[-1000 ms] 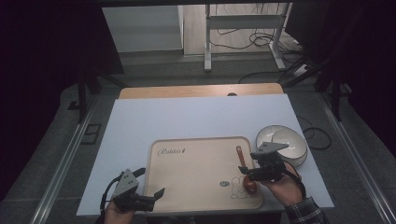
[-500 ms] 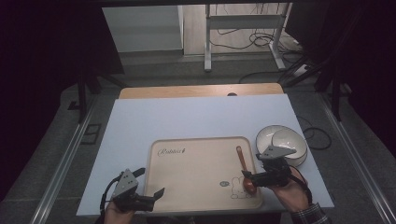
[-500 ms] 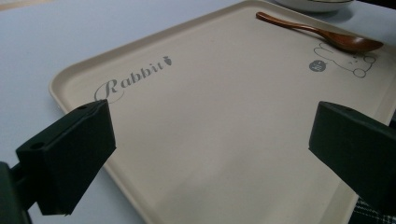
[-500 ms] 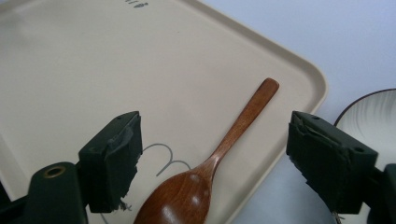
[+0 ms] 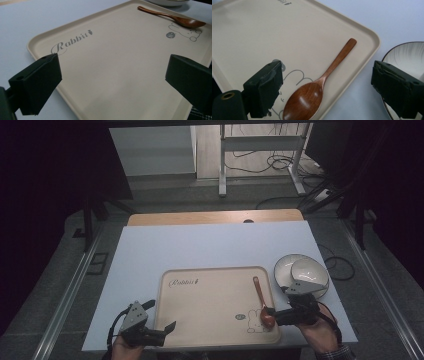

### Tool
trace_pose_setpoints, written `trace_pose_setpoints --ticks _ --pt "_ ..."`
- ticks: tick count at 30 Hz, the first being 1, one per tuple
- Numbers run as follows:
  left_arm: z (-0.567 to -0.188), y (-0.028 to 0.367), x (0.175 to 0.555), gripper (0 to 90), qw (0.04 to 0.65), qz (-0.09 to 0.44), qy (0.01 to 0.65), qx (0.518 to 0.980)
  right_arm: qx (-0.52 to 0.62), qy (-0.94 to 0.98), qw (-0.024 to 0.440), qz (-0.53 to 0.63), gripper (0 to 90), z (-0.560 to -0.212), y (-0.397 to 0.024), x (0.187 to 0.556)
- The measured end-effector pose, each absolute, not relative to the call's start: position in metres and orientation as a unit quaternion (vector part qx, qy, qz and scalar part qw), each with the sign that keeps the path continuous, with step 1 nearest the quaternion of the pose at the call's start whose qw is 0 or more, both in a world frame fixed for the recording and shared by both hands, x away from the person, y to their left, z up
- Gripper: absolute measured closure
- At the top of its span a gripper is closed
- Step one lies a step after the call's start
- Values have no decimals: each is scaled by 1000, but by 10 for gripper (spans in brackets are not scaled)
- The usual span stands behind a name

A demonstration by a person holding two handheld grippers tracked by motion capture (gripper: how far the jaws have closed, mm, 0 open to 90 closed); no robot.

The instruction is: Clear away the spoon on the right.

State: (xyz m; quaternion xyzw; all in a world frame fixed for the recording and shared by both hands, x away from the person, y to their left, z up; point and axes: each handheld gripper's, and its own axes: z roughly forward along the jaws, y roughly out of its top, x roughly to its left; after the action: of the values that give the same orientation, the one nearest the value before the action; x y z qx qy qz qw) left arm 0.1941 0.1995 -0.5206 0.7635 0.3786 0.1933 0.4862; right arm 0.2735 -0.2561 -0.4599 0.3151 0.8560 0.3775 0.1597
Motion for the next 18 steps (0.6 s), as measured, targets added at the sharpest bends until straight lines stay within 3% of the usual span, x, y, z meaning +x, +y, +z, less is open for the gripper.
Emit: trace_pose_setpoints --ticks 18 --pt "-521 200 194 2 486 194 381 763 340 837 179 391 81 -462 -286 254"
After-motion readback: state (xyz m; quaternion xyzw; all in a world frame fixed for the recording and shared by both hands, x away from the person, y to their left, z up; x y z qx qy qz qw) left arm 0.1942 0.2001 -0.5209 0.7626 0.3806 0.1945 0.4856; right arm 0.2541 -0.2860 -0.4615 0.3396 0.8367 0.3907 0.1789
